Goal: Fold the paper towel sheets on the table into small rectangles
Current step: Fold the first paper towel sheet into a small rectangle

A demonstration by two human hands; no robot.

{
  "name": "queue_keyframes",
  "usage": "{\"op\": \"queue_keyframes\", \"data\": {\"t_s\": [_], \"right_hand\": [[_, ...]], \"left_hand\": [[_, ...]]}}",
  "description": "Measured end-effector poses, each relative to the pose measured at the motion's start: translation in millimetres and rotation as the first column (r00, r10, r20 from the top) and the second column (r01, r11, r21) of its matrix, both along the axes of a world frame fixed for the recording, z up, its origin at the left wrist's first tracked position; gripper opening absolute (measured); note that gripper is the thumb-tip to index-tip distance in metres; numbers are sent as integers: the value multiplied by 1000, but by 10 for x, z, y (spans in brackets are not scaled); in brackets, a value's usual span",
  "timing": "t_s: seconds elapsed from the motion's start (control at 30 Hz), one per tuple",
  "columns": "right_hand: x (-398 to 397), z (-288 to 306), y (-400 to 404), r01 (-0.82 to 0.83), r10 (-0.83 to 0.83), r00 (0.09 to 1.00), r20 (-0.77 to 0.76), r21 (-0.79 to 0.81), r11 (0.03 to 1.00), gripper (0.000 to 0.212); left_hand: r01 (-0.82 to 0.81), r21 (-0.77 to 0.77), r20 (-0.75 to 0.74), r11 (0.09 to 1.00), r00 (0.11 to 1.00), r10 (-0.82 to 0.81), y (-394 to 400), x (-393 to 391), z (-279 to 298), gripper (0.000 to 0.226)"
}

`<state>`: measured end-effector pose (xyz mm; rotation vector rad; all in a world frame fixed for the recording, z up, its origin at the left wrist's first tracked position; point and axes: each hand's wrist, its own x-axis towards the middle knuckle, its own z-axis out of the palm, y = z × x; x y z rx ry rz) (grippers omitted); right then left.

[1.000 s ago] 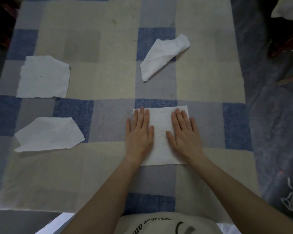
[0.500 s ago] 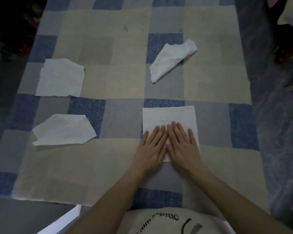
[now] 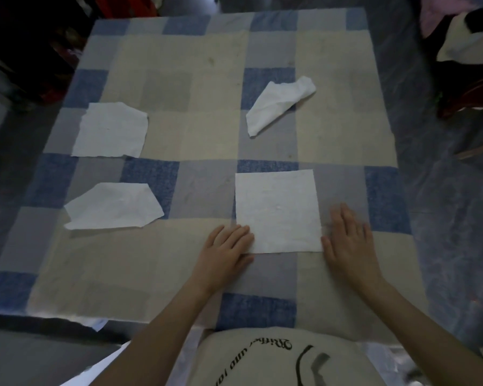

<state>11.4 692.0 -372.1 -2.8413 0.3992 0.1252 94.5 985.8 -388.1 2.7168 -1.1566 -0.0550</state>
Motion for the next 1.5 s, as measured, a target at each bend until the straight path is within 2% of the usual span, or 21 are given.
{"op": "queue_keyframes", "data": {"t_s": [0.1, 0.17, 0.4, 0.53, 0.63, 0.73, 0.83, 1.03, 1.1, 1.2, 1.27, 1.33, 1.4, 1.43, 1.5], "right_hand": [[-58, 60, 19, -168, 162, 979, 127, 34, 985, 62], [-82, 89, 19, -244, 238, 966, 104, 44, 969, 52], [3, 179, -61, -292, 289, 956, 42, 82, 953, 25], [40, 206, -61, -321, 319, 947, 41, 66, 945, 13], [34, 230, -59, -338, 336, 941, 40, 47, 940, 7], [54, 246, -51, -296, 296, 955, 15, 99, 950, 3], [131, 250, -56, -163, 179, 983, -46, 244, 956, 3], [342, 331, -87, 108, -2, 976, -218, 476, 873, 3], [382, 351, -83, 150, -29, 968, -249, 486, 861, 7], [412, 361, -84, 202, -69, 957, -281, 478, 855, 11], [411, 349, -55, 207, -85, 963, -255, 500, 841, 12], [397, 382, -17, 202, -87, 970, -228, 550, 810, 14], [384, 408, 10, 166, -35, 972, -232, 578, 799, 36], [385, 405, 13, 118, 14, 973, -231, 545, 830, 41], [425, 391, 4, 59, 54, 977, -208, 502, 863, 25]], "left_hand": [[3, -121, 30, 993, 1000, 0, 65, -25, -7, 25], [4, -136, -6, 991, 1000, -4, 73, -21, -5, 27], [-40, -137, -140, 990, 990, 21, 67, 43, 145, 25], [-138, -30, -274, 990, 954, 124, -33, 15, 257, 31], [-159, 87, -296, 984, 939, 178, -107, 72, 309, 25], [-194, 144, -276, 970, 934, 227, -180, 86, 346, 26], [-228, 171, -258, 958, 929, 267, -287, 47, 382, 37], [-219, 299, -188, 929, 941, 282, -566, 43, 500, 48], [-215, 341, -157, 915, 947, 281, -624, 61, 546, 44], [-194, 375, -120, 906, 960, 255, -625, 126, 562, 25], [-221, 338, -134, 915, 951, 279, -587, 189, 552, 12], [-269, 280, -159, 922, 934, 321, -568, 260, 560, 18], [-298, 240, -204, 924, 915, 348, -562, 335, 578, 21], [-303, 230, -237, 925, 904, 355, -559, 380, 578, 22], [-313, 213, -317, 926, 874, 368, -545, 477, 582, 24]]}}
